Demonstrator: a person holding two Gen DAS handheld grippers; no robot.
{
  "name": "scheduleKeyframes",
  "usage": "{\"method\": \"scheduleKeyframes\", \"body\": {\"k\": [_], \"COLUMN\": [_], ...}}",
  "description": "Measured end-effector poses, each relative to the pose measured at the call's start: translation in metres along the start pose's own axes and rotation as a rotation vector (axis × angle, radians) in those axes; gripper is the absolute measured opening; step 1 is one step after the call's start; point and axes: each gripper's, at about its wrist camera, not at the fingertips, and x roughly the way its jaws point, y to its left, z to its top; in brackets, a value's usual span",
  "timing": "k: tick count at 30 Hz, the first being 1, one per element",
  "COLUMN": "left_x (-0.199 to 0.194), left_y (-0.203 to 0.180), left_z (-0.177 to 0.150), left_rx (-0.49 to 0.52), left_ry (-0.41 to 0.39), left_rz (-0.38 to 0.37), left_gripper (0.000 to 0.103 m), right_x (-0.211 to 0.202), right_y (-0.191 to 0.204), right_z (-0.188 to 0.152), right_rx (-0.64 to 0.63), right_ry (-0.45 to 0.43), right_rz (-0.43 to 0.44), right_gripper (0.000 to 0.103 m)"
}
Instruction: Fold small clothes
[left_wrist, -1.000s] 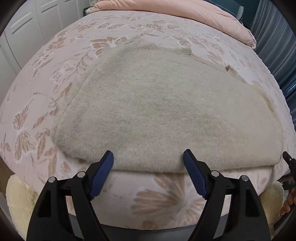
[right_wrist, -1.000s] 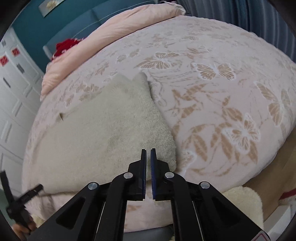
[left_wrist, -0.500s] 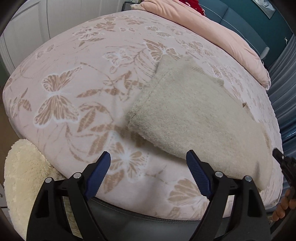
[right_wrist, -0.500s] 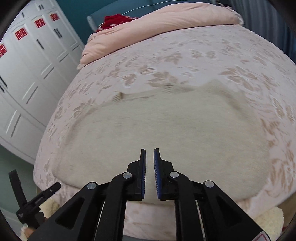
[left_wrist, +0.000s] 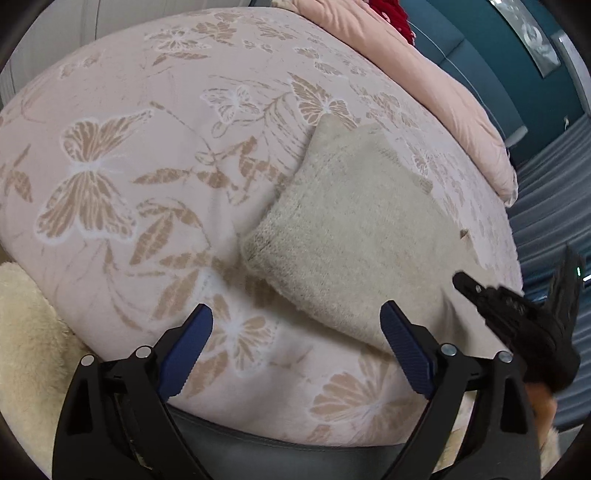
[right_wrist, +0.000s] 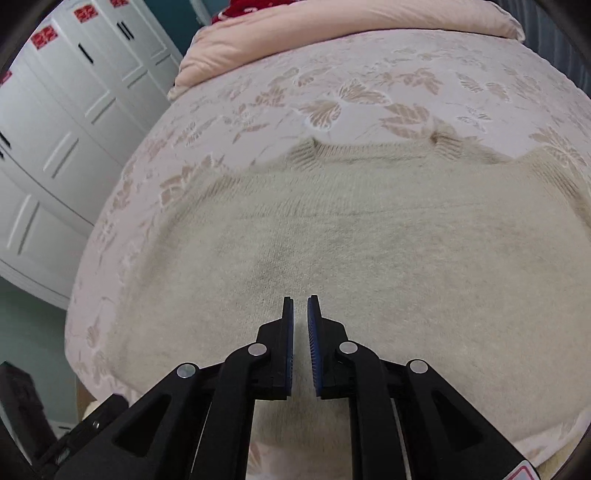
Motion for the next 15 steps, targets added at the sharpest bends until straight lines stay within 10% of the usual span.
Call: {"method": "scheduleKeyframes", "body": {"k": [7, 11, 15], "left_x": [0.032, 0.034, -0.003], "left_y": [0.008, -0.004, -0.048], "left_z": [0.015, 0.023, 0.03], "left_rx": [-0.205, -0.184, -0.063], "left_ry": [-0.002, 0.056, -0.011], "left_rz": [-0.043, -0.063, -0.112], "left_gripper": [0.087, 0.026, 0.011], "right_x": [0.014, 0.019, 0.019], "right_y": [-0.041, -0.037, -0.04], "right_z": [-0.025, -0.028, -0.028], "right_rx": [0.039, -0.011, -0.016], "right_ry": [0.068, 0.051, 0.038], "right_rz": [-0.041, -0.055, -0.038], "right_gripper": [0.008, 0.006, 0.006]}}
